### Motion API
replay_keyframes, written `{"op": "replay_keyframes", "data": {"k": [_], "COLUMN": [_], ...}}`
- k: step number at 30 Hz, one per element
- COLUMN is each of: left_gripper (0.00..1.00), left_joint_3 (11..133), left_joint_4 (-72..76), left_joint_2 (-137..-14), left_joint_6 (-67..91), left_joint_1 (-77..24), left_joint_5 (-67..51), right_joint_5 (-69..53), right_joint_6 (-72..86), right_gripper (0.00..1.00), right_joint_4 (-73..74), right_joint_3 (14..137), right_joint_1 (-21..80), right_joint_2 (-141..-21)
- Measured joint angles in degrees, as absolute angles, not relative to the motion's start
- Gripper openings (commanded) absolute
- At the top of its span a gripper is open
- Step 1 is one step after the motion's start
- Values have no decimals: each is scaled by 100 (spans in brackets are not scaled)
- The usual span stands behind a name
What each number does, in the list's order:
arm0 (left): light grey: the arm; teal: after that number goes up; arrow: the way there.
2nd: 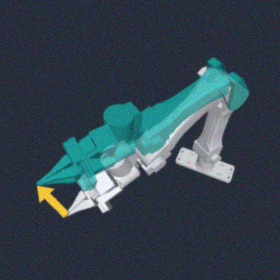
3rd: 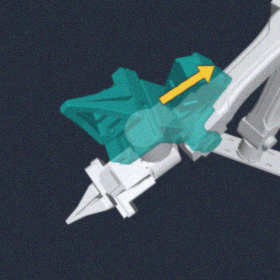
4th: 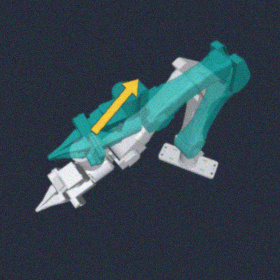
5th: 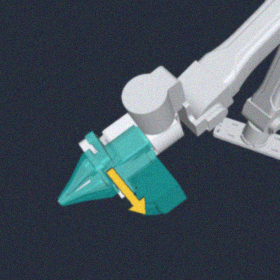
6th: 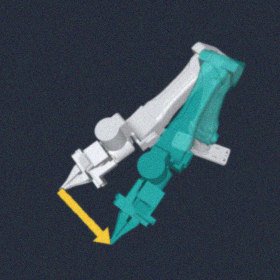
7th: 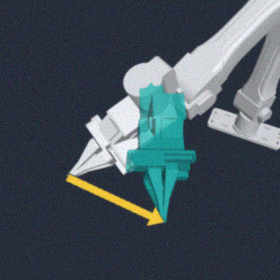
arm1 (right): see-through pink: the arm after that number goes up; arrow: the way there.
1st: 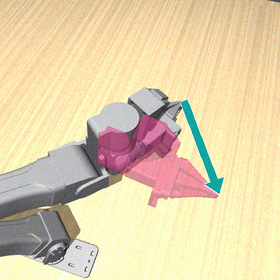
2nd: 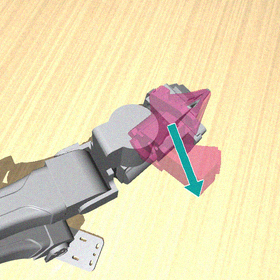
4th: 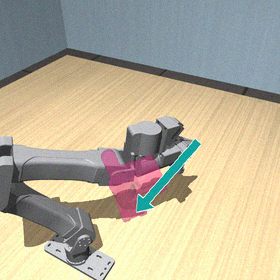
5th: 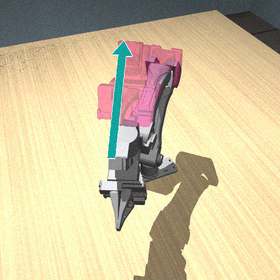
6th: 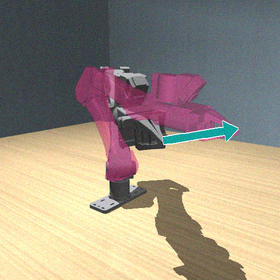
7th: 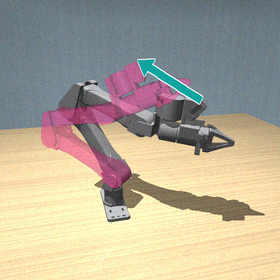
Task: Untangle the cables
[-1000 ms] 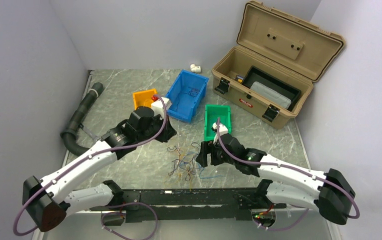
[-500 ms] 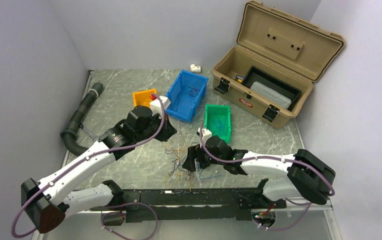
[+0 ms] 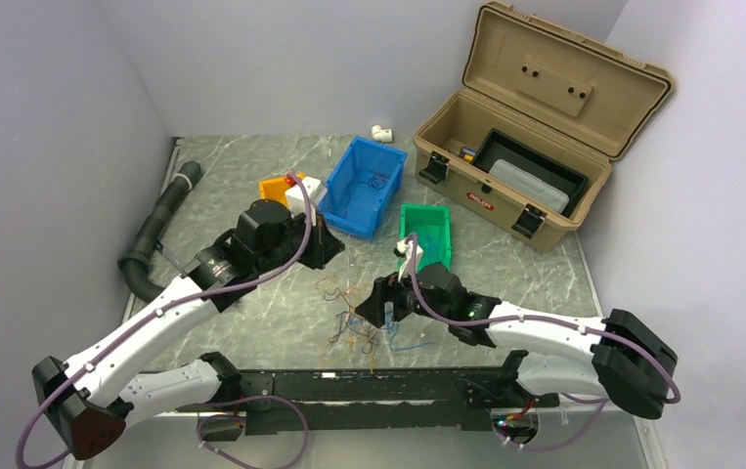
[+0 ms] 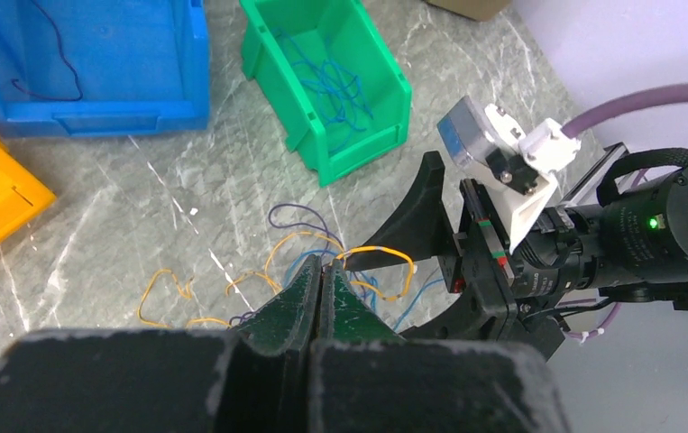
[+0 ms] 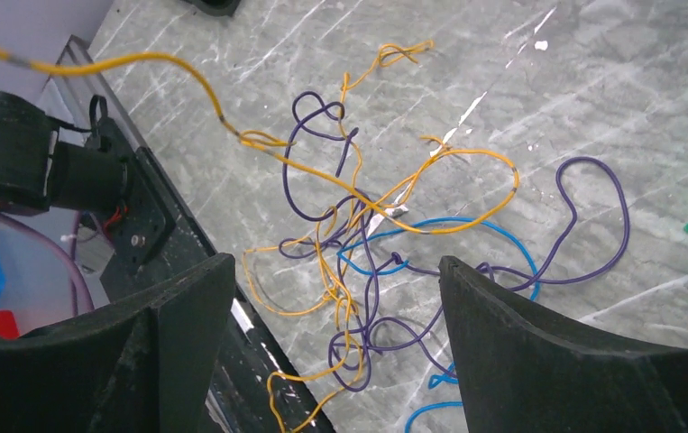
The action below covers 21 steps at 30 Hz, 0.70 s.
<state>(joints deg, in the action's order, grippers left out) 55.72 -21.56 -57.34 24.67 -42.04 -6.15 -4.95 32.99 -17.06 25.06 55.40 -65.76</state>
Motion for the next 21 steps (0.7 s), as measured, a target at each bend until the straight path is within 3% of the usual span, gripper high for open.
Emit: {"op": "replay_keyframes", "data": {"k": [13, 21], "left_gripper": [0, 0], "left_joint_3": [6558, 7231], "left_joint_4": [-2220, -2213], "left_joint_2": [-5806, -6062], "left_joint_6": [2364, 2366], "left_joint_1": [-4202, -4167], "left_joint_5": [-790, -1096], "right_joint_5": [-657, -790], "right_joint_6": [2152, 1863], "right_gripper": [86, 81], "right_joint_4": [-1409, -1846], "right_joint_3": [2803, 3308], "right_joint_1": [5540, 5540], "right_joint_2": [-6348, -7153]}}
